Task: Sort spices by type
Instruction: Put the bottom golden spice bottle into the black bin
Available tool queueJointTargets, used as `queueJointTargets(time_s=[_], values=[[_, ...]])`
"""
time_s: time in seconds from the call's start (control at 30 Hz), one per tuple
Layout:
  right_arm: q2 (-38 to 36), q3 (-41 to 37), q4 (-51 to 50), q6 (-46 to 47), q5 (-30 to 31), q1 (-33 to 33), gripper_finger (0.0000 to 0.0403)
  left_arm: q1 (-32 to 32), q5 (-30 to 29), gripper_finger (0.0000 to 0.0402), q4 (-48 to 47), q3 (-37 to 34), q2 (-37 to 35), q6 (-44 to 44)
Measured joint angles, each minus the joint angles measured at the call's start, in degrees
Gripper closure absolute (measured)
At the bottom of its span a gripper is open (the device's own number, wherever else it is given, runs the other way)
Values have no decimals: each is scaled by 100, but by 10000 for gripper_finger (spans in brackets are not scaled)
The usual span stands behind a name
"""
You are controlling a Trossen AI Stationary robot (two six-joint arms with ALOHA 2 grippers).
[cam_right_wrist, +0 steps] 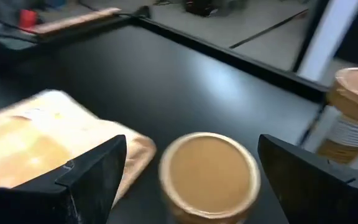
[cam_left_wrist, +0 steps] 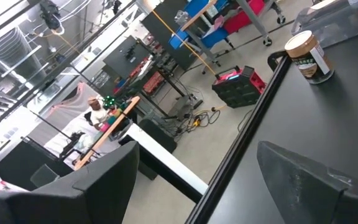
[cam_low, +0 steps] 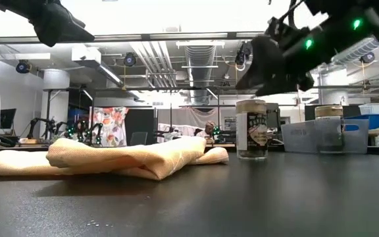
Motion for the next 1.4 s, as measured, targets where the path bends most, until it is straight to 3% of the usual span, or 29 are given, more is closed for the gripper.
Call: queueJointTargets(time_s=[0.13, 0.23, 0.4, 0.6, 0.8, 1.03, 1.23, 1.4], values=[[-513, 0, -314, 42, -632, -5, 49, 0, 4, 91, 0, 0, 0, 0], [-674, 2, -627, 46, -729, -27, 50, 0, 4, 91, 1, 0, 0, 1], [-514, 2, -835, -13, -843, -231, 50, 0, 4, 91, 9, 0, -2, 31], [-17, 28, -673, -14, -1457, -542, 52, 1, -3, 91, 11, 0, -7, 46], [431, 377, -715, -316, -1431, -597, 70, 0, -8, 91, 10, 0, -2, 66], [664, 784, -1150, -300, -1552, -803, 135, 0, -11, 91, 7, 0, 2, 66], [688, 861, -1289, -187, -1673, -883, 135, 2, -11, 91, 7, 0, 4, 66], [279, 1114, -1606, -335, -1772, -885, 135, 0, -11, 91, 6, 0, 10, 66]])
